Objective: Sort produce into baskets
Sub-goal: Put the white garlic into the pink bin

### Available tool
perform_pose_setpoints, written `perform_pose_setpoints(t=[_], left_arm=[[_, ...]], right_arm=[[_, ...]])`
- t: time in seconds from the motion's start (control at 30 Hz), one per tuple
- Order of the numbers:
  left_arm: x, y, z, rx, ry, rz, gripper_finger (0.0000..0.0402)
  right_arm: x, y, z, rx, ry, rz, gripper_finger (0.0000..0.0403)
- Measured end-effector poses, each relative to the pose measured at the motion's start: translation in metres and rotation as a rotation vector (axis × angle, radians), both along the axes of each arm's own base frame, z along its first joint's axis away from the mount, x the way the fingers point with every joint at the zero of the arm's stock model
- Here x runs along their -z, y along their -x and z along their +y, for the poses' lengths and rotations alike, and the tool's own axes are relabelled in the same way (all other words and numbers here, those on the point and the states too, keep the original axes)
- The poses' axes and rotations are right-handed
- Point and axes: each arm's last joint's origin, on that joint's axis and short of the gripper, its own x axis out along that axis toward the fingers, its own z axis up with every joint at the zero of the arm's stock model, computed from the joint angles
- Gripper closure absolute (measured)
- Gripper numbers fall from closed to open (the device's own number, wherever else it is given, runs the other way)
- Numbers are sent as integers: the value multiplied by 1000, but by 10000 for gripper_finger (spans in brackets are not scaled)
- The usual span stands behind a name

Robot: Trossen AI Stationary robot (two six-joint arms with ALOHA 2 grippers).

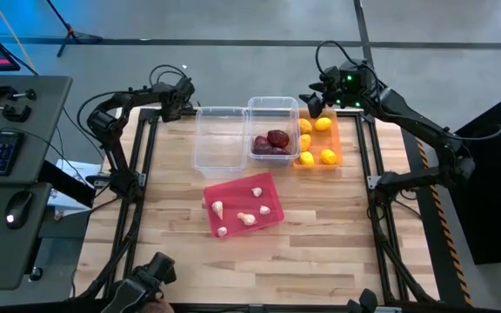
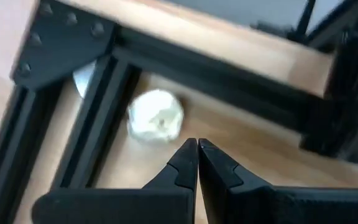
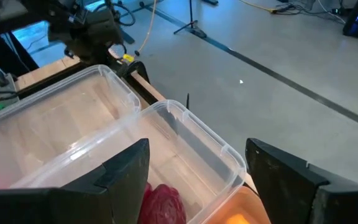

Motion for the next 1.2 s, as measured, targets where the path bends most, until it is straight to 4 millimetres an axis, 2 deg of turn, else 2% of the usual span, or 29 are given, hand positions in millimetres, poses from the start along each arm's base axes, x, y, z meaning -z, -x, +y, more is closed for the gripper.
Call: perform_pose_setpoints(t=[0.17,0.33,0.57,0.77,0.87,1.0,1.1,1.2], left_arm=[[-9,6,1,-7,102,-76,401],[-17,8,5,-63,19,-93,401],[-19,7,7,-223,-182,16,401],[-12,8,14,-329,-320,95,401],[0,6,13,-266,-205,135,401],[17,-1,8,-179,-6,104,401],[9,-1,13,-216,-10,37,401],[6,4,13,-188,64,-34,401]], right_arm=[[0,0,0,-7,9,6,146],[-1,0,0,-7,14,-1,146],[0,0,0,-6,9,3,146],[0,0,0,-4,6,4,146],[0,0,0,-3,3,4,146],[-1,0,-1,-5,17,-4,146],[-1,0,-1,-5,16,-3,146],[-1,0,0,-6,14,1,146]])
